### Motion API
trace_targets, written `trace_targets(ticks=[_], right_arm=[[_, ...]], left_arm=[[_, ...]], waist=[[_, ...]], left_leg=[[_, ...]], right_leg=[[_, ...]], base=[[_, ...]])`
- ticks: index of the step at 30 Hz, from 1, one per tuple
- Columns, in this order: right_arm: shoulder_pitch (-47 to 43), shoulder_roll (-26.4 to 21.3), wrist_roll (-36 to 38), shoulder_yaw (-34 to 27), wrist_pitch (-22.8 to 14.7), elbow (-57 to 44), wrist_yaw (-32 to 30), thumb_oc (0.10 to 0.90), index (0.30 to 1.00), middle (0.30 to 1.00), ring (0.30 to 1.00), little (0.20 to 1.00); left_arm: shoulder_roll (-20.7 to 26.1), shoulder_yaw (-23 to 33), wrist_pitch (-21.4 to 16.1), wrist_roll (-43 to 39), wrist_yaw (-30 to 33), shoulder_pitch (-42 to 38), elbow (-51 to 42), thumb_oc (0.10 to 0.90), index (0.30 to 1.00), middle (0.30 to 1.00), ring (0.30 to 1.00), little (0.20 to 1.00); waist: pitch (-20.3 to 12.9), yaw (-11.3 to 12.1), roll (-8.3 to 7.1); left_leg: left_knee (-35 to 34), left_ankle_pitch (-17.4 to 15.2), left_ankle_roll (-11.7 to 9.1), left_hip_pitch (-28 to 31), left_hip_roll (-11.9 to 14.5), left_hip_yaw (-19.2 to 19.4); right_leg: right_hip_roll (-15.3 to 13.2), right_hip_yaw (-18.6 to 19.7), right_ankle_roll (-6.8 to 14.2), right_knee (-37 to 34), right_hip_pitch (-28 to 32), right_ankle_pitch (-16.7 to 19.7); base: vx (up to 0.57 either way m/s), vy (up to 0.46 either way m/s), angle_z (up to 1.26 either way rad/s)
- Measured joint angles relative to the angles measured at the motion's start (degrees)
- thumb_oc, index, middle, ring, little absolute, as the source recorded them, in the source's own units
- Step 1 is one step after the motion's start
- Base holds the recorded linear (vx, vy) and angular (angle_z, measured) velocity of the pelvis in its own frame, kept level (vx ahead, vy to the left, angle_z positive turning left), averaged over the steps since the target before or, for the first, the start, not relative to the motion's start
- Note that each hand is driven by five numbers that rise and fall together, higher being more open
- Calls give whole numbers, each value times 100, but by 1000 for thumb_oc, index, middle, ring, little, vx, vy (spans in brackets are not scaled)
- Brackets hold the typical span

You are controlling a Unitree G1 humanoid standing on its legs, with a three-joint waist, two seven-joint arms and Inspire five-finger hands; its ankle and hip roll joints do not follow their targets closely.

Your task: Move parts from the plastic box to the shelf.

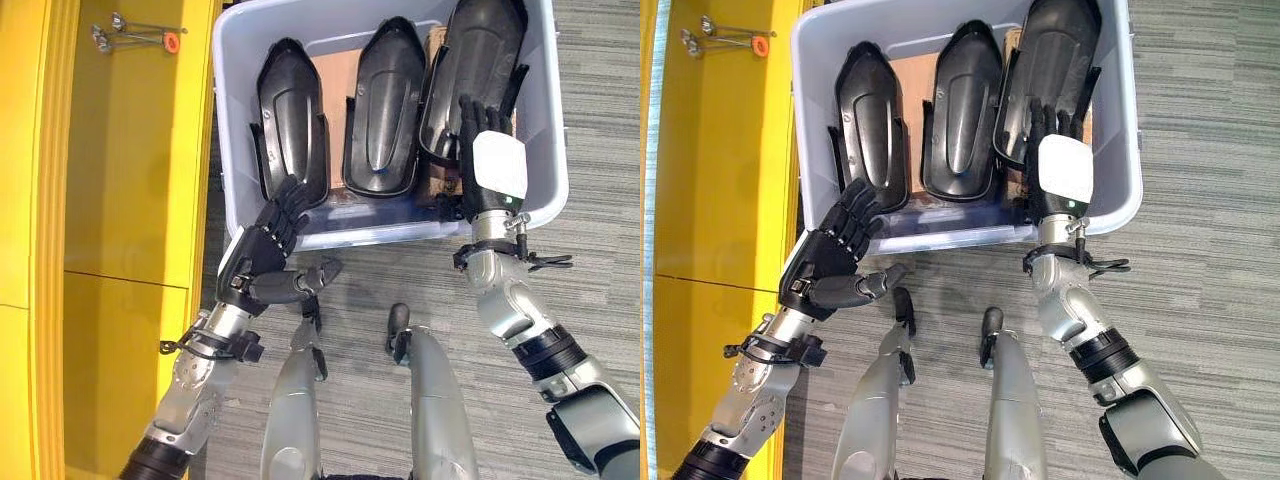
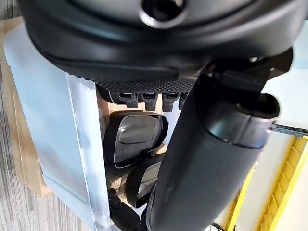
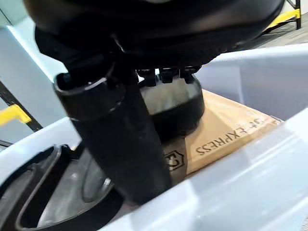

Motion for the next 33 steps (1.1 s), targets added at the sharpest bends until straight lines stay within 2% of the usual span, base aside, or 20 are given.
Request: trace_targets(ticks=[3, 12, 13, 15, 21, 25, 28, 33], right_arm=[[-103, 8, 8, 8, -7, 80, -22, 900, 1000, 1000, 1000, 1000], [-197, 49, 0, 16, -15, 70, -194, 900, 1000, 1000, 1000, 1000], [-206, 44, -3, 34, 1, 77, -194, 900, 1000, 1000, 1000, 1000], [-336, 32, -47, 99, 8, 197, -180, 900, 1000, 1000, 1000, 1000], [-641, -21, -580, 331, 9, 506, -107, 900, 1000, 1000, 1000, 1000], [-974, -112, -1267, 761, 13, 941, -91, 900, 1000, 1000, 1000, 1000], [-1067, -424, -1784, 1076, 128, 1119, 61, 900, 1000, 1000, 1000, 1000], [-1156, -513, -1802, 1263, 390, 1130, 217, 900, 1000, 1000, 1000, 1000]], left_arm=[[0, 0, 2, -1, -5, 4, 5, 900, 1000, 1000, 1000, 1000], [1, 0, 9, 1, -14, -20, -5, 900, 1000, 1000, 1000, 1000], [0, -5, 20, 4, -17, -14, -2, 900, 1000, 1000, 1000, 1000], [13, -1, 13, 2, -12, -13, -10, 900, 1000, 1000, 1000, 1000], [32, -8, 10, 2, -115, -7, -2, 900, 1000, 1000, 1000, 1000], [33, -9, 10, -3, -158, 9, -2, 900, 1000, 1000, 1000, 1000], [34, -43, 5, -3, -338, 8, -5, 900, 1000, 1000, 1000, 1000], [35, -43, 3, -2, -372, 29, -3, 900, 1000, 1000, 1000, 1000]], waist=[[-5, -3, 56], [-7, -5, 75], [-8, -16, 76], [-12, -7, 86], [-19, 6, 123], [-26, 17, 187], [-46, 160, 256], [-52, 190, 267]], left_leg=[[-1, 12, -8, -22, -8, 2], [45, 37, -20, -238, -14, -17], [43, 10, -57, -231, -32, -19], [75, 34, -27, -261, -56, -27], [152, 20, -48, -434, -86, -94], [125, 13, -57, -509, -94, -131], [106, 7, -64, -576, -83, -186], [149, 7, -64, -646, -80, -257]], right_leg=[[-18, -1, -6, 23, -34, -4], [-31, -8, -29, 113, -261, -36], [-51, -8, 18, 149, -262, -87], [-85, -10, -33, 214, -312, -76], [-128, -34, -42, 312, -470, -92], [-160, -101, -33, 324, -527, -88], [-165, -177, -48, 319, -558, -84], [-172, -244, -57, 295, -556, -79]], base=[[4, 3, 2], [22, -4, 1], [-12, 1, 8], [-10, 6, 6], [-13, -17, 4], [-16, -49, 8], [-14, -64, 8], [-3, -36, 4]])
